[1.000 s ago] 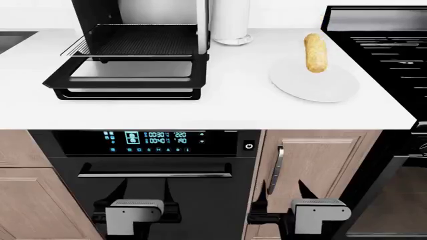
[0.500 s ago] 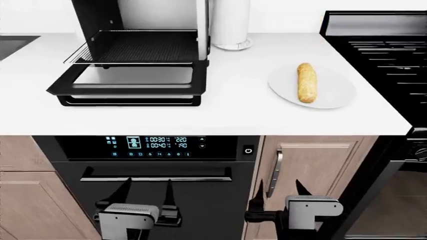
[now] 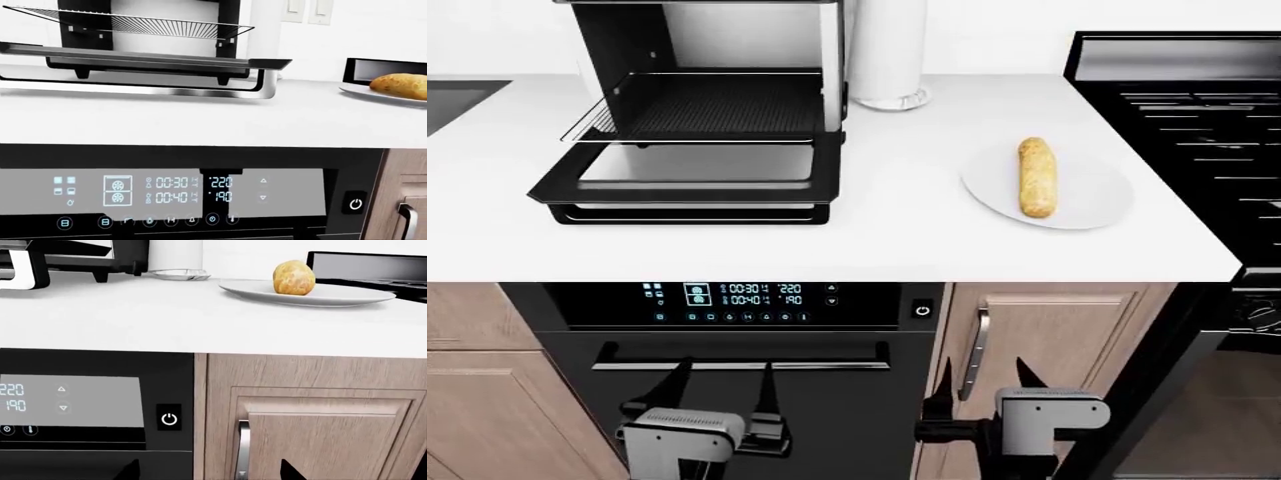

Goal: Place the baguette on the rack of the toaster oven.

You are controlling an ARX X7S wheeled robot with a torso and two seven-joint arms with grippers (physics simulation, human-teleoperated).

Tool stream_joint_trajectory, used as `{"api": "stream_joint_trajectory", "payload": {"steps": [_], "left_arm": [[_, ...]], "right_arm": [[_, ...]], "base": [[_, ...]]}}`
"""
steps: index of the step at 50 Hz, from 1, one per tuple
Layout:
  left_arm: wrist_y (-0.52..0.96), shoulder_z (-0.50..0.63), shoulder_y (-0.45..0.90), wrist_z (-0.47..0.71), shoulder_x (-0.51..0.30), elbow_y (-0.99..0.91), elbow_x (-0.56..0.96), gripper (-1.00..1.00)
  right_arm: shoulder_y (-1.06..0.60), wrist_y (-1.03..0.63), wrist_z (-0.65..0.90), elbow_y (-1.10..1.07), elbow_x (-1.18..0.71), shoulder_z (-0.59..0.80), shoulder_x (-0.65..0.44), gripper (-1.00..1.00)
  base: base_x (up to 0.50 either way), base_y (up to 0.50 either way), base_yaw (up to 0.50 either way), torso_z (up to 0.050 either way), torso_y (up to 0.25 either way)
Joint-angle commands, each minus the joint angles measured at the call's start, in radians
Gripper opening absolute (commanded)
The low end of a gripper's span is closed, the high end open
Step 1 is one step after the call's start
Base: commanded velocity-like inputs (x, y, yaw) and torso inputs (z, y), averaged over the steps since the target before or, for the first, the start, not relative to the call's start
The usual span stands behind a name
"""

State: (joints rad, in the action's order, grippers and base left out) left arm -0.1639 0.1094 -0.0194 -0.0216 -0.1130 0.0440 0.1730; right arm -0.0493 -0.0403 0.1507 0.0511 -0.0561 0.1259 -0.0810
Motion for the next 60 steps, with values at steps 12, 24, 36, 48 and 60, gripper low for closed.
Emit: {"api": "stream_joint_trajectory", "payload": {"steps": [12,24,36,48,60], "left_arm": [[0.275,0.009,-0.008,0.071,-0.050,-0.205,0.058,1.00],[0.795,-0.095,-0.002,0.140,-0.176,-0.732,0.344,1.00],[1.066,-0.242,0.110,0.244,-0.219,-0.836,0.613,1.00],[1.245,-0.326,0.223,0.403,-0.232,-0.905,0.837,1.00],[1.423,-0.353,0.345,0.622,-0.262,-0.896,1.147,1.00]], "right_arm": [[0.043,-0.203,0.011,-0.241,-0.081,0.034,-0.035,1.00],[0.082,-0.477,0.048,-0.677,-0.110,0.045,-0.096,1.00],[-0.007,-0.828,0.081,-0.915,-0.221,-0.010,-0.104,1.00],[-0.073,-0.918,0.101,-1.079,-0.244,-0.047,-0.148,1.00],[-0.129,-0.878,0.294,-1.096,-0.510,-0.060,-0.286,1.00]], "base": [[0.00,0.00,0.00,0.030,0.000],[0.00,0.00,0.00,0.000,0.000],[0.00,0.00,0.00,0.000,0.000],[0.00,0.00,0.00,0.000,0.000],[0.00,0.00,0.00,0.000,0.000]]}}
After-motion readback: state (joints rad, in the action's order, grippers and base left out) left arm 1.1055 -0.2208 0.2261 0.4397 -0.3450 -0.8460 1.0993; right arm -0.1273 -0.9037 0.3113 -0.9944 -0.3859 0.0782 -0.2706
